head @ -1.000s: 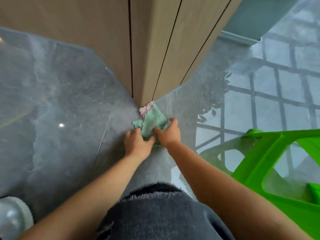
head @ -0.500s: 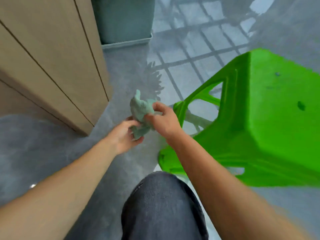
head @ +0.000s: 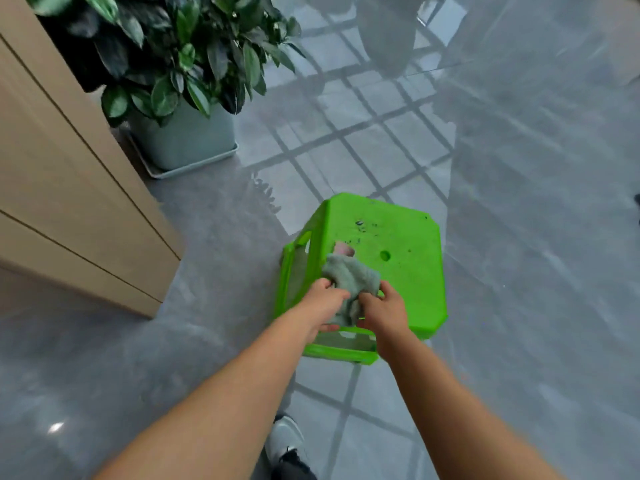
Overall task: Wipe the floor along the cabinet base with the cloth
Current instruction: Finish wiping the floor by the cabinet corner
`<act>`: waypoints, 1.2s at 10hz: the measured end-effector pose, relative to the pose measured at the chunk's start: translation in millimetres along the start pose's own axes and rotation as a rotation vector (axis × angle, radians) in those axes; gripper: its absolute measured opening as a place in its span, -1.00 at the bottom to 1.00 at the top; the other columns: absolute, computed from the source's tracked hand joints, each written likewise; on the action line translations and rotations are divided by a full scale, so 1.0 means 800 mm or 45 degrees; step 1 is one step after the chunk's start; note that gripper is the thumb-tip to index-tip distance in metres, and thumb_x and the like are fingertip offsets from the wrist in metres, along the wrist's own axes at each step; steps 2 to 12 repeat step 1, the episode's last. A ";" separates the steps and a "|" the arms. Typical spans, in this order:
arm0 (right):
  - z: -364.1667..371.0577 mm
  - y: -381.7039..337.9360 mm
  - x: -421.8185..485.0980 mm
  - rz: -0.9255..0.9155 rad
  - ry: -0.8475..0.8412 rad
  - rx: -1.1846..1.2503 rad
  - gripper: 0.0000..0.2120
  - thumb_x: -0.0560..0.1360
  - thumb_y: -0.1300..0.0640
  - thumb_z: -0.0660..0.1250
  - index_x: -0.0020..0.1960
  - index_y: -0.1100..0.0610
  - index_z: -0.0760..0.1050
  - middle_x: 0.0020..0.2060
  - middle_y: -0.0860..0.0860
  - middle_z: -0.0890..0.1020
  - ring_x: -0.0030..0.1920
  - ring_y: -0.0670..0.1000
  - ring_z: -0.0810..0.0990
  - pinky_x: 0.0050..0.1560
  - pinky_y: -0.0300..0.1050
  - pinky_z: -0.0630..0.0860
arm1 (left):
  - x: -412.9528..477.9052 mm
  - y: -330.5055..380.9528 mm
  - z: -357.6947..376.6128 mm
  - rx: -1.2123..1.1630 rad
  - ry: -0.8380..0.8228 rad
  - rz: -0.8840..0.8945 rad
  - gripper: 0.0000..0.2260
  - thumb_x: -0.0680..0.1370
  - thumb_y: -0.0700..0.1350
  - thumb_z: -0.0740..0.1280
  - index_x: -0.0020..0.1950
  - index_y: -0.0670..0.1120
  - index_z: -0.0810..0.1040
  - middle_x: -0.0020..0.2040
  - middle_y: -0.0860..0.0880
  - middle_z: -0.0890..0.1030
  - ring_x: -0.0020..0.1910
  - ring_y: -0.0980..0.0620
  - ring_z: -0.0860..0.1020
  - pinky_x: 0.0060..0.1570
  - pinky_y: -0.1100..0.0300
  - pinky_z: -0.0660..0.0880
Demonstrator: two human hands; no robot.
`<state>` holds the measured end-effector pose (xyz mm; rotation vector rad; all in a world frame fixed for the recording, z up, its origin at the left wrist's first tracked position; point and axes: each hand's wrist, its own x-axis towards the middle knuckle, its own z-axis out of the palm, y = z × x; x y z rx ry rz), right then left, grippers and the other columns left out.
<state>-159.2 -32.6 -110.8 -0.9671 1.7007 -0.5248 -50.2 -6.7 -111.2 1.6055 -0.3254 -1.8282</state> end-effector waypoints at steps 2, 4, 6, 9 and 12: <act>-0.018 0.020 0.004 0.201 -0.075 0.137 -0.64 0.51 0.43 0.26 0.28 0.23 0.46 -0.04 0.25 0.58 -0.13 0.12 0.52 -0.23 -0.01 0.54 | 0.004 -0.010 0.009 -0.098 0.082 0.019 -0.67 0.57 -0.26 0.23 0.25 0.05 0.34 0.11 -0.06 0.54 0.01 -0.03 0.54 -0.04 0.11 0.51; -0.018 0.020 0.004 0.201 -0.075 0.137 -0.64 0.51 0.43 0.26 0.28 0.23 0.46 -0.04 0.25 0.58 -0.13 0.12 0.52 -0.23 -0.01 0.54 | 0.004 -0.010 0.009 -0.098 0.082 0.019 -0.67 0.57 -0.26 0.23 0.25 0.05 0.34 0.11 -0.06 0.54 0.01 -0.03 0.54 -0.04 0.11 0.51; -0.018 0.020 0.004 0.201 -0.075 0.137 -0.64 0.51 0.43 0.26 0.28 0.23 0.46 -0.04 0.25 0.58 -0.13 0.12 0.52 -0.23 -0.01 0.54 | 0.004 -0.010 0.009 -0.098 0.082 0.019 -0.67 0.57 -0.26 0.23 0.25 0.05 0.34 0.11 -0.06 0.54 0.01 -0.03 0.54 -0.04 0.11 0.51; -0.018 0.020 0.004 0.201 -0.075 0.137 -0.64 0.51 0.43 0.26 0.28 0.23 0.46 -0.04 0.25 0.58 -0.13 0.12 0.52 -0.23 -0.01 0.54 | 0.004 -0.010 0.009 -0.098 0.082 0.019 -0.67 0.57 -0.26 0.23 0.25 0.05 0.34 0.11 -0.06 0.54 0.01 -0.03 0.54 -0.04 0.11 0.51; -0.018 0.020 0.004 0.201 -0.075 0.137 -0.64 0.51 0.43 0.26 0.28 0.23 0.46 -0.04 0.25 0.58 -0.13 0.12 0.52 -0.23 -0.01 0.54 | 0.004 -0.010 0.009 -0.098 0.082 0.019 -0.67 0.57 -0.26 0.23 0.25 0.05 0.34 0.11 -0.06 0.54 0.01 -0.03 0.54 -0.04 0.11 0.51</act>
